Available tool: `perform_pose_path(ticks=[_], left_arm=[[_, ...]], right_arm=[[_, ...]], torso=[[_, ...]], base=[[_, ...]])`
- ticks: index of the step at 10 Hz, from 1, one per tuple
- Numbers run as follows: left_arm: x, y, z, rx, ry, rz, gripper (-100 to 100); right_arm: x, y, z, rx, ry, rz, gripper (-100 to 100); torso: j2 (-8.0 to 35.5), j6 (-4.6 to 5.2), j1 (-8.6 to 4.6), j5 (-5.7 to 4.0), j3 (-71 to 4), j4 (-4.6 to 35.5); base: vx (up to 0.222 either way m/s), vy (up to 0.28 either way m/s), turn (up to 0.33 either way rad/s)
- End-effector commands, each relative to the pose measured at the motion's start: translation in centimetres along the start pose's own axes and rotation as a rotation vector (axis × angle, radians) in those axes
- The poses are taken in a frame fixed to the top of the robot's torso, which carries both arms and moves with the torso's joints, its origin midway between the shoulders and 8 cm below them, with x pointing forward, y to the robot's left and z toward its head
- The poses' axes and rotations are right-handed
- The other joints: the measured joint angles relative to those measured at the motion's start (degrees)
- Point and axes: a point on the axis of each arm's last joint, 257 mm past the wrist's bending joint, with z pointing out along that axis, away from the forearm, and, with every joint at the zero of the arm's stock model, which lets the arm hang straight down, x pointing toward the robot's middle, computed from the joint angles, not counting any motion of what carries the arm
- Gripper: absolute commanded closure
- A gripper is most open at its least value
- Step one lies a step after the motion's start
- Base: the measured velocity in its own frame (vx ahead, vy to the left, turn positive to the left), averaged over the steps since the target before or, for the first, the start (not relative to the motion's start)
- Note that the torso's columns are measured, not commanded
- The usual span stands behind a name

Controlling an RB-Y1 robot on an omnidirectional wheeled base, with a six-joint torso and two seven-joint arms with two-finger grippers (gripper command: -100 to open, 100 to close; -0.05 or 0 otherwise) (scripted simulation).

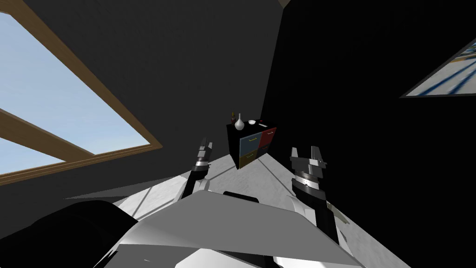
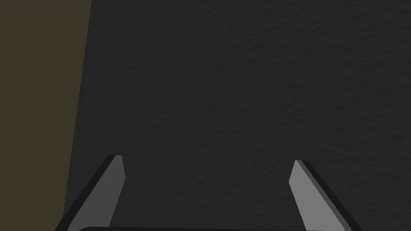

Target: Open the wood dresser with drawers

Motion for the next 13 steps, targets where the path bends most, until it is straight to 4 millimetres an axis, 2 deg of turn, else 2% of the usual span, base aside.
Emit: perform_pose_path(ticks=[1,9,10,11,13], left_arm=[[0.00,0.00,0.00,0.000,0.000,0.000,0],[0.00,-0.02,0.01,0.000,0.000,0.000,0],[0.00,-0.02,0.01,0.000,0.000,0.000,0],[0.00,0.00,0.00,0.000,0.000,0.000,0],[0.00,0.01,-0.01,0.000,0.000,0.000,0]], right_arm=[[0.00,0.00,0.00,0.000,0.000,0.000,0],[0.00,0.02,0.01,0.000,0.000,0.000,0],[0.24,-0.11,-0.03,0.006,0.026,-0.036,-100],[0.38,-0.22,-0.08,0.011,0.044,-0.069,-100],[0.60,-0.52,-0.26,0.020,0.080,-0.153,-100]], torso=[[2.3,0.00,0.00,0.00,-4.7,2.3],[35.4,0.00,0.00,0.00,-70.7,35.4],[39.6,0.00,0.00,0.00,-79.2,39.6],[41.5,-0.01,0.00,0.00,-83.2,41.5],[42.1,0.00,0.00,0.00,-84.6,42.2]], base=[[0.000,0.000,0.000],[0.000,0.000,0.000],[0.017,0.000,0.034],[0.027,-0.005,0.055],[0.044,-0.004,0.078]])
